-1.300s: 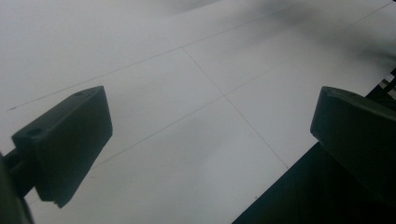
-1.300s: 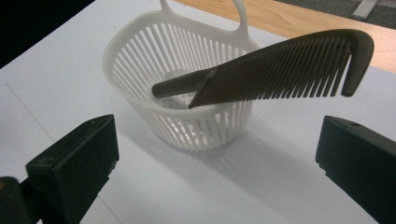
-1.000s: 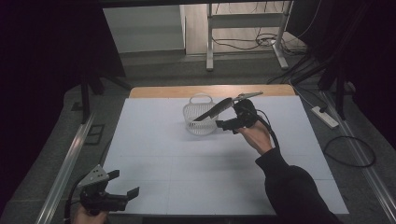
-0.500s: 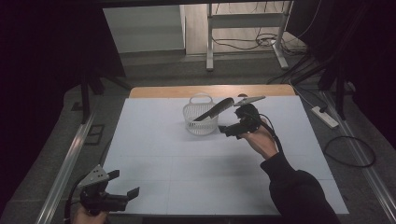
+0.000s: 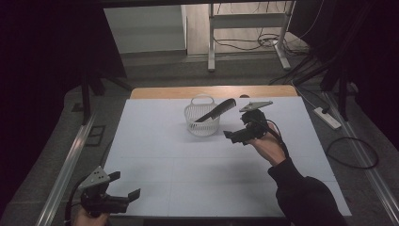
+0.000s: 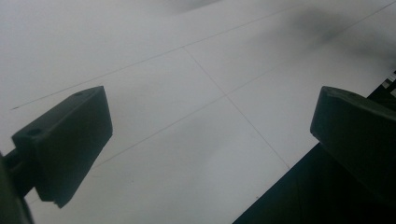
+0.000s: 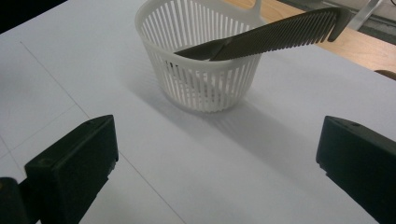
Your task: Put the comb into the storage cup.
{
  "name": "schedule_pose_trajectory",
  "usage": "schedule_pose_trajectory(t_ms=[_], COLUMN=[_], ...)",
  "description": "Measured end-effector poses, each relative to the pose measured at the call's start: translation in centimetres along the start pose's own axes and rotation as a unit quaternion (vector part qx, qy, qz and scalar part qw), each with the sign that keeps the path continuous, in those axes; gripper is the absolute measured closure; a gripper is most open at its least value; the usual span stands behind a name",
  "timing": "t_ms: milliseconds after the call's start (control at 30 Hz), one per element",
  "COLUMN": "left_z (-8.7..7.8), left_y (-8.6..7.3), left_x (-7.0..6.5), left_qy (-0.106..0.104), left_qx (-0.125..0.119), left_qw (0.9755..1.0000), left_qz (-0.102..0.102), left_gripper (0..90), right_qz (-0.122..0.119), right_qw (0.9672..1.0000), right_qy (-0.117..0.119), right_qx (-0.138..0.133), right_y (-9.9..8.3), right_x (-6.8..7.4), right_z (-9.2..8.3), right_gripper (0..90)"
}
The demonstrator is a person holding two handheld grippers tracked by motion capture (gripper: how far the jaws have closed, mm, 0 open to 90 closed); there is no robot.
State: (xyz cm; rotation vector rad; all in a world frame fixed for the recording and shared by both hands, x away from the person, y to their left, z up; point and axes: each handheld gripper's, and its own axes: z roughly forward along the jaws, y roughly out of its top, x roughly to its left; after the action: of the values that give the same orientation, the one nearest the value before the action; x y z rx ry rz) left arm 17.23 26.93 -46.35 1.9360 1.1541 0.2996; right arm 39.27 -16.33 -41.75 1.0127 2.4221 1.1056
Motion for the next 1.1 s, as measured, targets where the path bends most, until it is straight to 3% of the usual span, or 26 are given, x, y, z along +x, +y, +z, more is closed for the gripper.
schedule_pose_trajectory(t_ms=[500, 1100], left_z=[0.0, -0.1], left_y=[0.0, 0.0], left_x=[0.1, 0.1], left_qy=[-0.003, -0.002], left_qx=[-0.001, -0.001], left_qw=[1.0000, 1.0000], left_qz=[-0.005, -0.006], left_gripper=[0.0, 0.0], right_qz=[-0.012, -0.009], right_qw=[0.9999, 0.9998], right_qy=[0.001, 0.018], right_qx=[0.001, 0.002], right_y=[-1.5, -3.6], right_x=[0.5, 1.2], right_z=[-1.6, -3.5], right_gripper=[0.0, 0.0])
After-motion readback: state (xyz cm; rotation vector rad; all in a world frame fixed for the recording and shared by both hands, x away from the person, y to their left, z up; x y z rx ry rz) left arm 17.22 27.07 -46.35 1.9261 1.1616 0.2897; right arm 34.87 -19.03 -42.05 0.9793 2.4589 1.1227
